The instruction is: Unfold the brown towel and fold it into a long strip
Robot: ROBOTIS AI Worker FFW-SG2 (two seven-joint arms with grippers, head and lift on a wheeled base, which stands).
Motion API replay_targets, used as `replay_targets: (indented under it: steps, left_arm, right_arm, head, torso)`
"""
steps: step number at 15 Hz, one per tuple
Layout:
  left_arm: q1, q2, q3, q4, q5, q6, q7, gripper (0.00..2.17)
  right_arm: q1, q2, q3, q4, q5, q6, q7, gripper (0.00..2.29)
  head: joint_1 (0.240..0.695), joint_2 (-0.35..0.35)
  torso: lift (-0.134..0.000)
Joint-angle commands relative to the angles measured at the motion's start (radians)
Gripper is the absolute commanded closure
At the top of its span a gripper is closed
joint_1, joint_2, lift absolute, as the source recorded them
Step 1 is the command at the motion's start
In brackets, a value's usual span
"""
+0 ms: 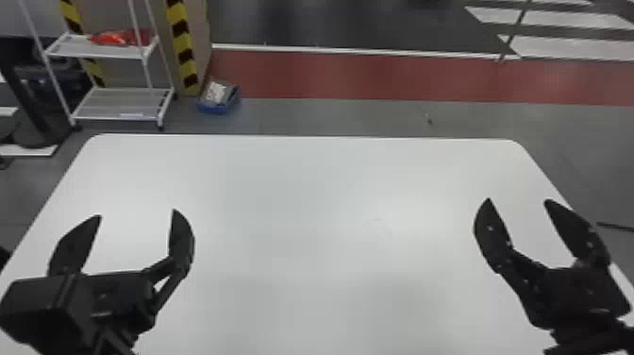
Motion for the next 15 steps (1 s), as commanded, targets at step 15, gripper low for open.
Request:
replay_targets:
  steps: [15]
  left_arm:
    - [0.031, 0.0, 0.05, -0.052, -0.008, 0.002, -0.012, 0.04]
  right_arm:
    - [-0.001, 0.006, -0.034, 0.027, -0.017, -0.003, 0.002, 0.12]
  head:
    - [0.695, -0.091]
  torso:
    - [-0.114]
